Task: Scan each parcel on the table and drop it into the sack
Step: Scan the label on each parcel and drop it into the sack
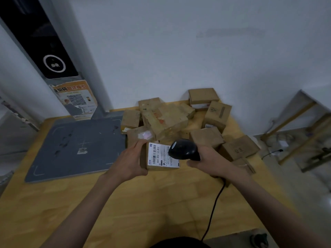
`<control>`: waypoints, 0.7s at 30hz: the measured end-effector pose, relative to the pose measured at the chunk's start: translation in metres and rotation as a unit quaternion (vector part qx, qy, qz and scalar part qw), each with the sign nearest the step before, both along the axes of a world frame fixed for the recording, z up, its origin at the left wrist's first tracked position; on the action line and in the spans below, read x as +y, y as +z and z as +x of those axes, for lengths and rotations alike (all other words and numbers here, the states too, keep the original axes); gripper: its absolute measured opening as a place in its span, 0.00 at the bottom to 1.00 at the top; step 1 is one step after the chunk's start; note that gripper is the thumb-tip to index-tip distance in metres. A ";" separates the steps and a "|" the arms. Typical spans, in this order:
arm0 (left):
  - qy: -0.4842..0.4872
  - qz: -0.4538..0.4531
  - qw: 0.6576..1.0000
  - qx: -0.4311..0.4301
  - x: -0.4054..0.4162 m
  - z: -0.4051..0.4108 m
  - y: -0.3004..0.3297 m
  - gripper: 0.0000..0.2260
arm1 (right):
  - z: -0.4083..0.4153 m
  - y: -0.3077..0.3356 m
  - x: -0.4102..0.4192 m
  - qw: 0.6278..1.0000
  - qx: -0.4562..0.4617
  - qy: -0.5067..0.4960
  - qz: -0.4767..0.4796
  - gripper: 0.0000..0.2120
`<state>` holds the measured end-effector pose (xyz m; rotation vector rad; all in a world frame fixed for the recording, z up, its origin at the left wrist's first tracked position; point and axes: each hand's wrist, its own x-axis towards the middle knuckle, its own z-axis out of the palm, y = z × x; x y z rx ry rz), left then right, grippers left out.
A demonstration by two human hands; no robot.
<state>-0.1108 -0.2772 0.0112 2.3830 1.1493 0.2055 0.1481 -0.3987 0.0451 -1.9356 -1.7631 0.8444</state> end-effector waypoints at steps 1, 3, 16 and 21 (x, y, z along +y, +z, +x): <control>-0.009 -0.007 1.000 -0.001 -0.002 0.005 -0.002 0.44 | 0.002 -0.004 -0.007 1.000 0.005 -0.025 -0.013 0.18; -0.033 -0.016 0.999 -0.004 -0.005 0.015 -0.005 0.45 | 0.004 -0.011 -0.020 0.997 0.015 -0.072 -0.031 0.19; -0.261 -0.063 0.963 -0.007 -0.044 0.082 -0.019 0.42 | -0.020 -0.036 -0.140 0.930 0.121 -0.346 0.013 0.13; -0.355 -0.087 0.931 0.011 -0.088 0.113 -0.031 0.45 | -0.044 -0.050 -0.210 0.871 0.141 -0.470 0.006 0.13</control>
